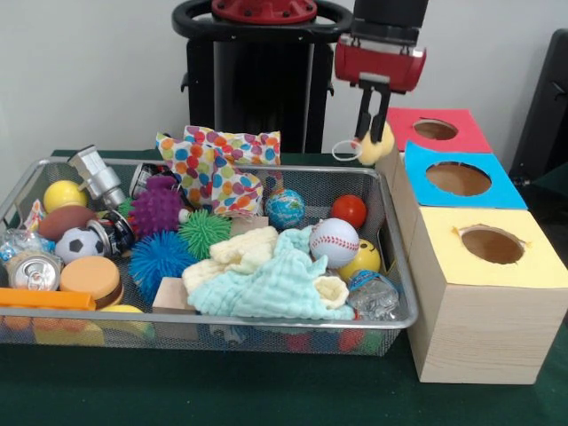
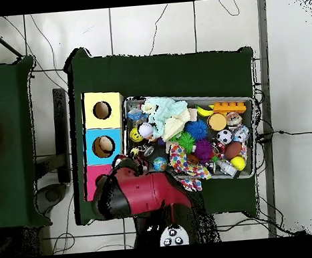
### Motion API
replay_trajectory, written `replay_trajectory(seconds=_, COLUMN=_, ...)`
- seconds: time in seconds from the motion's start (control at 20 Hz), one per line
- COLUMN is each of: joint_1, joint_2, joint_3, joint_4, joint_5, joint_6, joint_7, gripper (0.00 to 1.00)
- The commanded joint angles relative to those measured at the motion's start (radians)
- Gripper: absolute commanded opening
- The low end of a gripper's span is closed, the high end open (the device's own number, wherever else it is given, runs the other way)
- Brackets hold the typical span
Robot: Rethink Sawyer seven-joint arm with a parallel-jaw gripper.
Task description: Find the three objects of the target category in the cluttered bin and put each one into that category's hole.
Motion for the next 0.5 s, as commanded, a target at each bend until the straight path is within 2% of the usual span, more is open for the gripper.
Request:
replay_trajectory(seconds=0.05, joint_1=-0.039, joint_2=-0.146, joint_3=0.064, joint_4=0.097, joint_5=0.029, joint_6=0.15, joint_7=0.004, gripper=0.0)
replay_trajectory(seconds=0.25, joint_1=-0.065, joint_2=-0.161, joint_3=0.089, joint_4=0.1, joint_5=0.037, joint_6=0.144, joint_7=0.002, gripper=0.0)
replay_trajectory(seconds=0.5, joint_1=-0.047, joint_2=-0.206, joint_3=0.089, joint_4=0.134, joint_5=0.06, joint_6=0.187, joint_7=0.018, gripper=0.0)
